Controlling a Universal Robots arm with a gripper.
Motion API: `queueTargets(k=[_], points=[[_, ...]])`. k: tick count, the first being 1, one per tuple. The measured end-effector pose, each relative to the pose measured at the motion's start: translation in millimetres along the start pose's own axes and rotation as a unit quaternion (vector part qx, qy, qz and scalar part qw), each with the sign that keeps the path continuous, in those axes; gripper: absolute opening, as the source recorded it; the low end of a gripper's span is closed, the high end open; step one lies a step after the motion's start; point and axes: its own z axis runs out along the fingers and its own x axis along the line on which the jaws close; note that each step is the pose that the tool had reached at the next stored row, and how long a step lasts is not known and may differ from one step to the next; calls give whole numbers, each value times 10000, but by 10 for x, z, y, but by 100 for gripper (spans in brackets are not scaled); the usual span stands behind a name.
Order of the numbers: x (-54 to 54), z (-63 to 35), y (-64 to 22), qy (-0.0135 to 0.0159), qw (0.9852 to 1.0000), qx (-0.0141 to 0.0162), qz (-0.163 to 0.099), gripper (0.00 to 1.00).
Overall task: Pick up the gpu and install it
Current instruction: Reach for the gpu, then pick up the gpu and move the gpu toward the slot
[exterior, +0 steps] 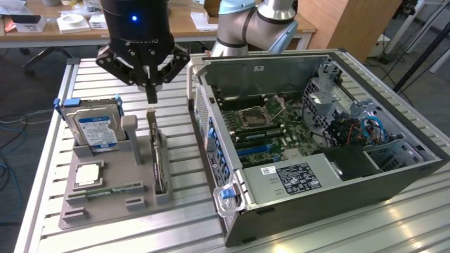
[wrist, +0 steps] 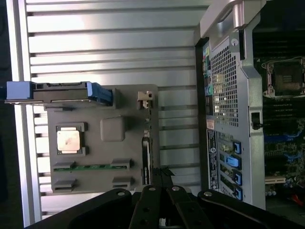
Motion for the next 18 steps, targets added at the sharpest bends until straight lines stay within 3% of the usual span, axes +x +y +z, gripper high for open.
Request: queueTargets(k=[18], points=[[3,0,-10,0,10000,0,1,10]])
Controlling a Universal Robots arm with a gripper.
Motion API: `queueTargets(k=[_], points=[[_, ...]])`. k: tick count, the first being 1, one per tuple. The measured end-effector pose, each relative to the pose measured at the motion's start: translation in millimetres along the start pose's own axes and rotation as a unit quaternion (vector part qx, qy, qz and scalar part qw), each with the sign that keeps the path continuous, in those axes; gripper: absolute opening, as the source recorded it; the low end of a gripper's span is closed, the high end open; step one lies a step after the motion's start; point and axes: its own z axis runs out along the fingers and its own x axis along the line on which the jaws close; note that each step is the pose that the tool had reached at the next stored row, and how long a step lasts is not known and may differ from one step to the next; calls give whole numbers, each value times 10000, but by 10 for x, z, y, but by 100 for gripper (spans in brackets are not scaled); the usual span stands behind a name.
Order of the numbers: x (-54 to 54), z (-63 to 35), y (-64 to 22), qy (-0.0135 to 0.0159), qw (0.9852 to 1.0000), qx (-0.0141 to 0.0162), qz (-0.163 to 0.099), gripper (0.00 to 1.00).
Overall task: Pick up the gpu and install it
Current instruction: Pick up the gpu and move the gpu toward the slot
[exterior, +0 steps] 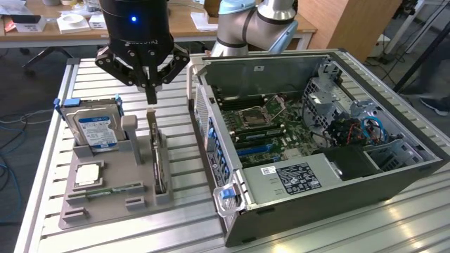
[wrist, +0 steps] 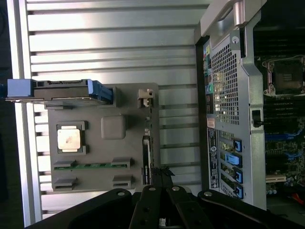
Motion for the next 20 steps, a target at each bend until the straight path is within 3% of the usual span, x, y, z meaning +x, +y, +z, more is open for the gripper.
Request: queueTargets(k=[4,7,12,20], points=[[0,0,0,0,10000,0,0,10],[0,0,0,0,10000,0,0,16],[0,0,0,0,10000,0,0,41],[2,93,-4,0,10000,0,0,41]])
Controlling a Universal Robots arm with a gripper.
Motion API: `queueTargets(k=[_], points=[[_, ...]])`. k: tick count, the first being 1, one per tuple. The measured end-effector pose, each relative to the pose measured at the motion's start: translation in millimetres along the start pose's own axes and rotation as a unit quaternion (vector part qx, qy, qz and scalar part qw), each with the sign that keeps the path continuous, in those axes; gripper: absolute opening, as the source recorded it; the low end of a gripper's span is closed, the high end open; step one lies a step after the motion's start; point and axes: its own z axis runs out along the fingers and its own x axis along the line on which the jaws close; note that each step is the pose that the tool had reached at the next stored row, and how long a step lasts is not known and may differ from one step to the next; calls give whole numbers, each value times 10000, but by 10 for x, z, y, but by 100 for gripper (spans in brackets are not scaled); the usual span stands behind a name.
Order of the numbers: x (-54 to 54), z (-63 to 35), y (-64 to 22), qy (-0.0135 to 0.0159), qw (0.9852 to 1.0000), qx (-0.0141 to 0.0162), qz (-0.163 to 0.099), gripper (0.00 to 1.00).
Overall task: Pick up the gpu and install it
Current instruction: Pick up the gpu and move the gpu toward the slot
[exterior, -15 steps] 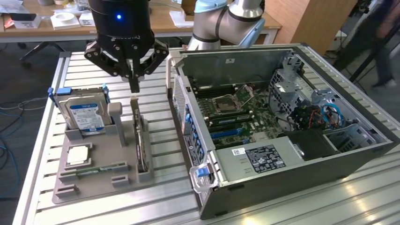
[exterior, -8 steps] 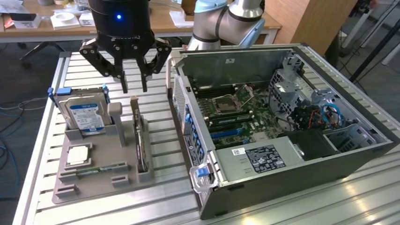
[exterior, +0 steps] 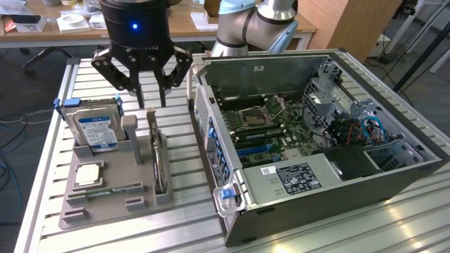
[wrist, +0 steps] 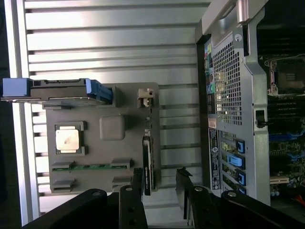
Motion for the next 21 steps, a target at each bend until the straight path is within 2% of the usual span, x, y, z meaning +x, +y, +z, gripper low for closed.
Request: queueTargets(k=[21], points=[[9,380,-17,3,10000,1,0,41]])
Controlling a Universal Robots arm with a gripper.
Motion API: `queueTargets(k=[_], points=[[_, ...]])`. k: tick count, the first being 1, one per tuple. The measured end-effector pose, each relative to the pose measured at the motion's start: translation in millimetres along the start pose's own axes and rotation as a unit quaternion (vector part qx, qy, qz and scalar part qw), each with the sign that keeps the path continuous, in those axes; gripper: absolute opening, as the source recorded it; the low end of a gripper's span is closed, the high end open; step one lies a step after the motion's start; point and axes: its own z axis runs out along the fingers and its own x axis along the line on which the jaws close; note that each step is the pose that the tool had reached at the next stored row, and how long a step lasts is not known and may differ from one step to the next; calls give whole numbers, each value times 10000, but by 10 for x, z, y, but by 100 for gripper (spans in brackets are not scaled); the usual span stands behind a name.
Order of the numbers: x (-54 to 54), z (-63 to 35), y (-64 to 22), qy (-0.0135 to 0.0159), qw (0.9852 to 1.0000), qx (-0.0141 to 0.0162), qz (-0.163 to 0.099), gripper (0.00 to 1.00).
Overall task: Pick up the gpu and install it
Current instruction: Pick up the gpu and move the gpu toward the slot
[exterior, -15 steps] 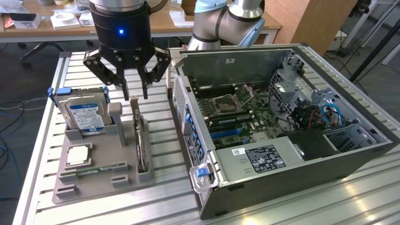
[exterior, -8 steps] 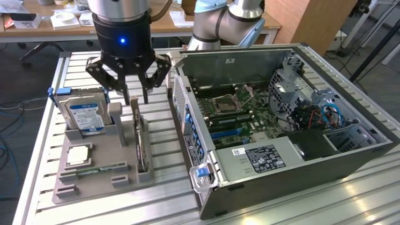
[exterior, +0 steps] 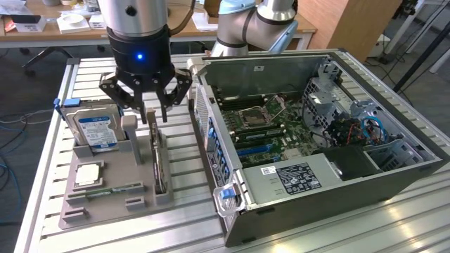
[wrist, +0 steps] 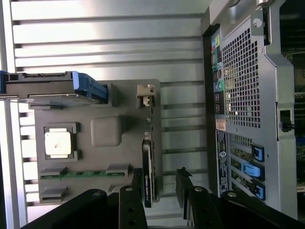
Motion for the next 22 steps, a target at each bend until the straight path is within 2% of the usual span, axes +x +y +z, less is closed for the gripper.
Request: queueTargets(k=[18,22], points=[[7,327,-15,14,10000,1,0,41],[8,344,-15,18,10000,1,0,41]])
